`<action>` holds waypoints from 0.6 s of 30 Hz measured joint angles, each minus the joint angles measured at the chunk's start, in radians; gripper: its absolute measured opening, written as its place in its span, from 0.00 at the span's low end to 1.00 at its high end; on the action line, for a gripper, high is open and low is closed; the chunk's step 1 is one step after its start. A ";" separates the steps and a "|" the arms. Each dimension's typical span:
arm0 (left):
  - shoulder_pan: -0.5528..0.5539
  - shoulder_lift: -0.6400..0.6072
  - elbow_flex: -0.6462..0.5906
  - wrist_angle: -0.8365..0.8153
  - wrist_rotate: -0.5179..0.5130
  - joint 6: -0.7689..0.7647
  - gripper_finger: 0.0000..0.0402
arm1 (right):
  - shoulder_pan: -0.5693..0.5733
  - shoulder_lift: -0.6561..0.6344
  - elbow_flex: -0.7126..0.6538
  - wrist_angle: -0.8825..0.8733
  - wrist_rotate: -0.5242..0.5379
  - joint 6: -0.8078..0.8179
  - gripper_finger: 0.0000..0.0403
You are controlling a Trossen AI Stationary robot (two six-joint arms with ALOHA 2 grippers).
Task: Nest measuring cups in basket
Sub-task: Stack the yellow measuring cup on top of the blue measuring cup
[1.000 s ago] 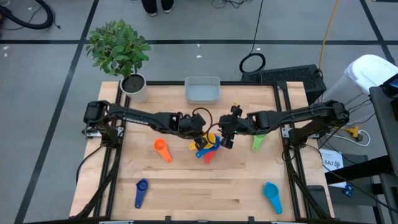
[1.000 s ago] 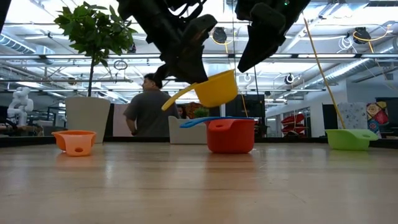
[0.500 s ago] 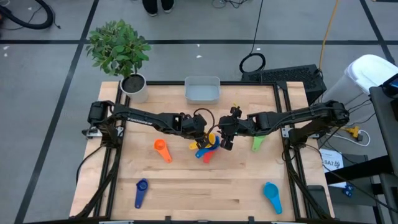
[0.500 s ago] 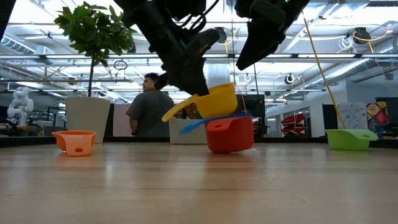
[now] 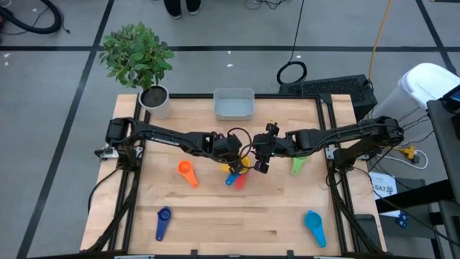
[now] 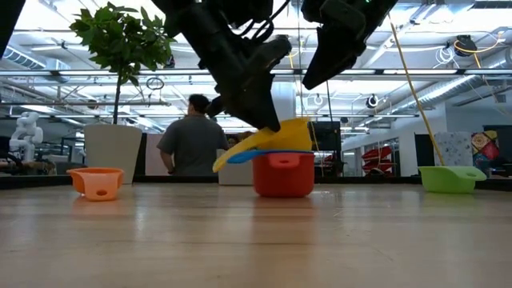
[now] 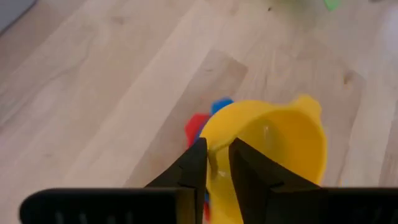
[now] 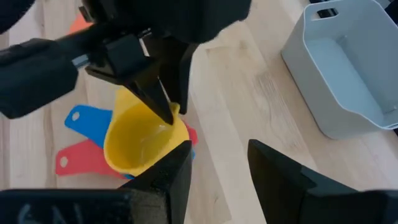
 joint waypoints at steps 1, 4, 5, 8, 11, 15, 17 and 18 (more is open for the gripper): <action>0.000 0.000 0.000 0.000 0.003 0.000 0.18 | 0.000 0.000 0.000 0.000 0.000 0.000 0.37; -0.001 -0.001 0.000 -0.003 0.003 0.000 0.19 | 0.000 0.000 0.000 0.000 0.000 0.000 0.37; -0.001 -0.001 0.000 -0.004 0.003 0.000 0.19 | 0.000 0.000 0.000 0.000 0.000 0.000 0.37; 0.000 -0.001 0.000 -0.005 0.027 0.000 0.19 | 0.000 0.000 0.000 -0.001 -0.001 0.000 0.37; 0.000 -0.001 0.000 -0.012 0.070 0.000 0.19 | 0.000 0.000 0.000 -0.002 -0.001 -0.001 0.37; -0.001 -0.001 0.000 -0.028 0.076 0.013 0.19 | 0.000 0.000 0.000 -0.012 -0.008 -0.001 0.37; 0.000 -0.012 -0.001 -0.039 0.075 0.016 0.19 | 0.000 0.000 -0.001 -0.015 -0.030 -0.001 0.37; 0.000 -0.016 -0.001 -0.037 0.075 0.016 0.19 | 0.000 0.000 -0.007 -0.006 -0.031 -0.001 0.37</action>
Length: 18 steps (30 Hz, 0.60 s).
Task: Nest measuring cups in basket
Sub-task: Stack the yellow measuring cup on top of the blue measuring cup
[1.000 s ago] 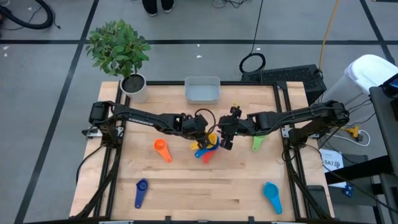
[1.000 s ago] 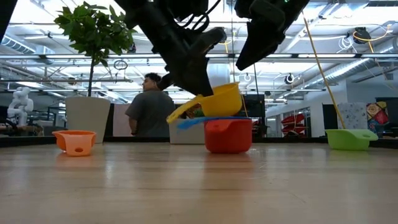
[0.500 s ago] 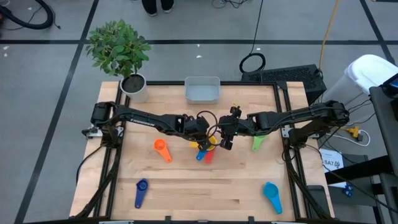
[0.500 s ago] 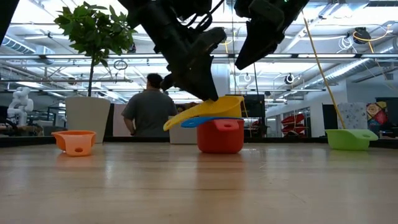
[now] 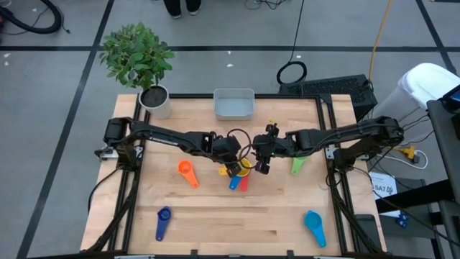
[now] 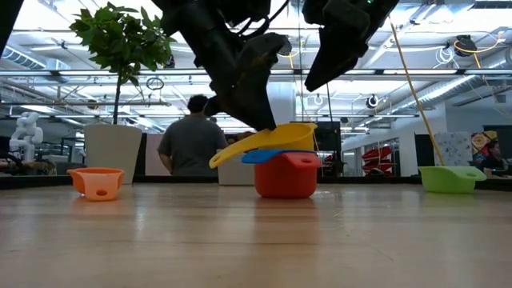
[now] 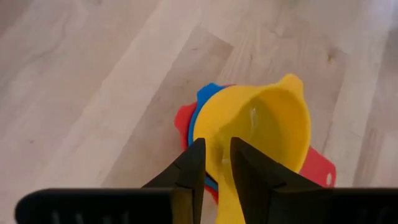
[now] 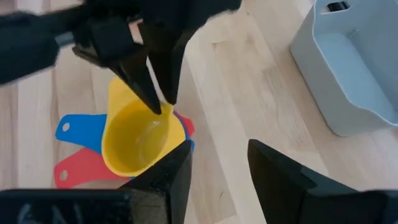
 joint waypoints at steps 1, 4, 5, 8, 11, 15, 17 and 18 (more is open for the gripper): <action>0.000 -0.008 0.000 0.005 -0.001 0.002 0.19 | 0.002 0.000 -0.010 0.009 0.000 -0.001 0.37; 0.000 -0.034 0.000 0.007 -0.016 0.019 0.20 | 0.014 0.000 -0.052 0.045 0.000 -0.013 0.37; 0.000 -0.047 0.000 0.006 -0.025 0.023 0.20 | 0.019 0.000 -0.069 0.072 -0.001 -0.015 0.37; 0.000 -0.085 0.001 -0.004 -0.042 0.029 0.20 | 0.033 0.000 -0.139 0.191 -0.050 -0.026 0.37; 0.000 -0.104 0.002 -0.041 -0.053 0.030 0.20 | 0.054 0.002 -0.194 0.306 -0.075 -0.032 0.37; -0.006 -0.114 0.001 -0.088 -0.056 0.030 0.20 | 0.090 0.001 -0.210 0.400 -0.076 -0.082 0.37; -0.013 -0.118 0.002 -0.087 -0.067 0.029 0.20 | 0.108 0.001 -0.210 0.442 -0.079 -0.118 0.37; -0.016 -0.117 0.002 -0.093 -0.075 0.028 0.20 | 0.118 0.001 -0.210 0.460 -0.079 -0.131 0.37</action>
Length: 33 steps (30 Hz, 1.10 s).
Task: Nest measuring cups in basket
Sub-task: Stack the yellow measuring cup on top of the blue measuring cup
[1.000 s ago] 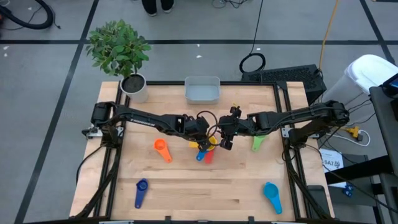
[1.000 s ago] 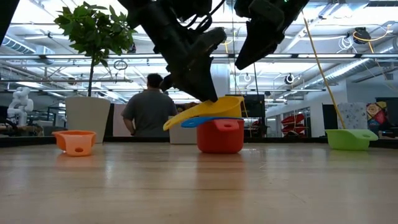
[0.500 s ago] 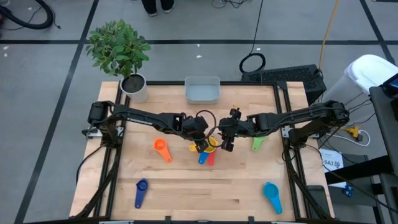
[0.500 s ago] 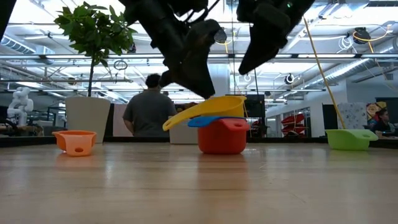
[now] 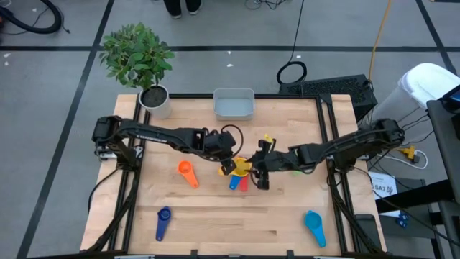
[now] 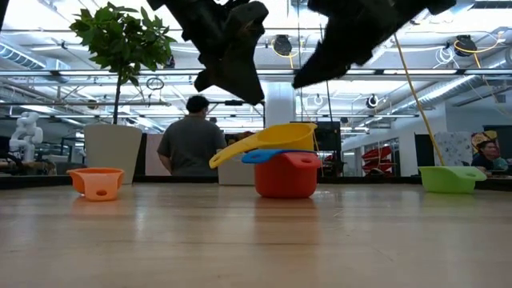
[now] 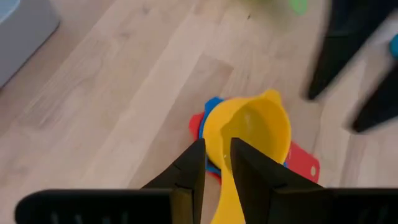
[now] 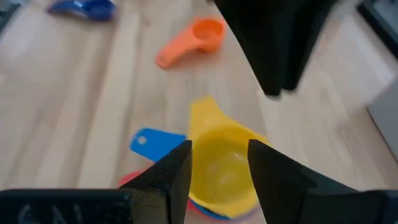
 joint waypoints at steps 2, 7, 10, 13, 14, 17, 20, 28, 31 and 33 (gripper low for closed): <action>-0.007 0.003 0.000 -0.003 -0.006 0.000 0.20 | 0.011 0.000 0.000 0.017 0.000 -0.013 0.37; -0.016 0.002 0.000 0.003 -0.008 -0.001 0.20 | 0.002 0.003 -0.028 0.016 0.001 0.006 0.33; -0.025 0.002 0.000 0.006 -0.009 -0.004 0.20 | -0.003 0.010 -0.056 0.037 0.001 0.020 0.29; -0.035 0.002 0.000 0.007 -0.022 -0.006 0.20 | -0.003 0.010 -0.077 0.051 0.003 0.018 0.23; -0.037 0.002 0.000 0.008 -0.024 -0.008 0.20 | -0.003 0.010 -0.085 0.061 0.003 0.016 0.22; -0.043 0.002 0.000 0.021 -0.025 -0.007 0.20 | -0.004 0.010 -0.105 0.097 0.002 0.009 0.16; -0.050 0.002 0.000 0.046 -0.025 -0.007 0.20 | -0.018 0.010 -0.119 0.100 0.003 0.008 0.10; -0.068 0.002 0.000 0.083 -0.025 -0.004 0.20 | -0.050 0.010 -0.153 0.115 0.001 0.011 0.01; -0.072 0.002 0.000 0.083 -0.025 -0.004 0.20 | -0.059 0.010 -0.169 0.160 0.000 0.011 0.01; -0.072 0.002 0.000 0.083 -0.025 -0.003 0.20 | -0.064 0.010 -0.175 0.170 -0.003 0.011 0.00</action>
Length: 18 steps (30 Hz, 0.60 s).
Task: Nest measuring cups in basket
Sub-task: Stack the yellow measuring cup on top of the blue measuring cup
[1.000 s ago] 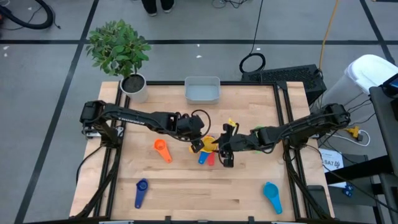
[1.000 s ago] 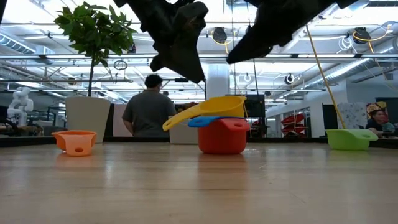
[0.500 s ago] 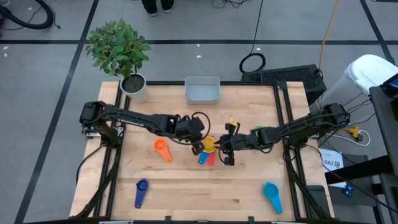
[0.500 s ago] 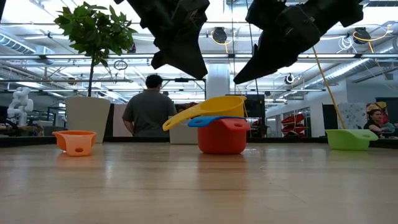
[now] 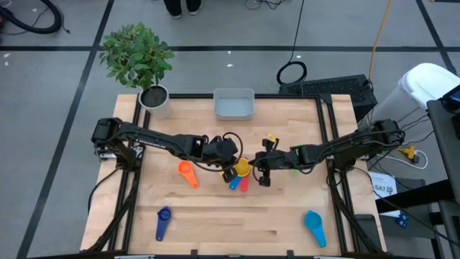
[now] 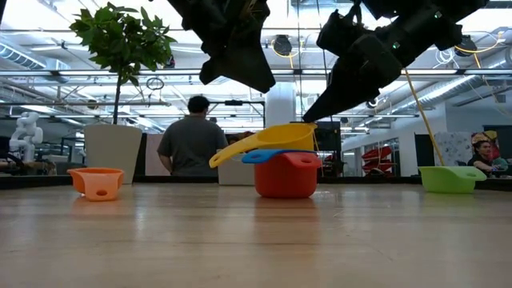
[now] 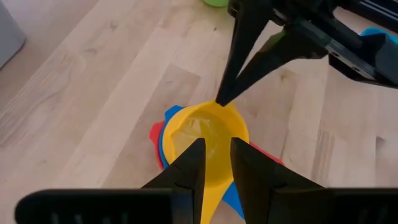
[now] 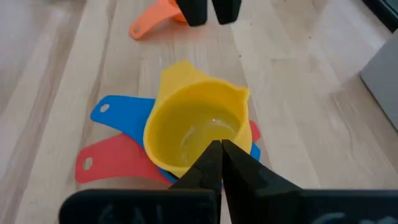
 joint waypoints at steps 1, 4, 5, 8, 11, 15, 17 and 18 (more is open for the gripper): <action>0.000 0.000 0.000 0.000 0.000 0.000 0.20 | -0.004 0.002 -0.002 0.003 -0.007 0.000 0.00; 0.000 0.000 0.000 0.001 0.000 0.000 0.20 | -0.013 0.019 -0.004 0.009 -0.025 0.013 0.00; 0.000 0.000 0.000 0.001 0.000 0.000 0.20 | -0.015 0.029 -0.004 0.012 -0.033 0.016 0.00; 0.000 0.000 0.000 0.003 0.000 0.000 0.20 | -0.017 0.061 -0.004 0.029 -0.050 0.019 0.00; -0.002 0.000 0.000 0.005 0.000 0.003 0.20 | -0.018 0.075 -0.004 0.049 -0.049 0.016 0.00; -0.006 0.000 0.000 0.006 0.000 0.009 0.20 | -0.016 0.071 -0.004 0.090 -0.050 -0.001 0.00; -0.006 0.000 0.000 0.005 0.000 0.010 0.20 | -0.016 0.067 -0.004 0.120 -0.049 -0.012 0.00; -0.007 0.000 0.000 0.003 0.000 0.010 0.20 | -0.016 0.067 -0.003 0.139 -0.049 -0.018 0.00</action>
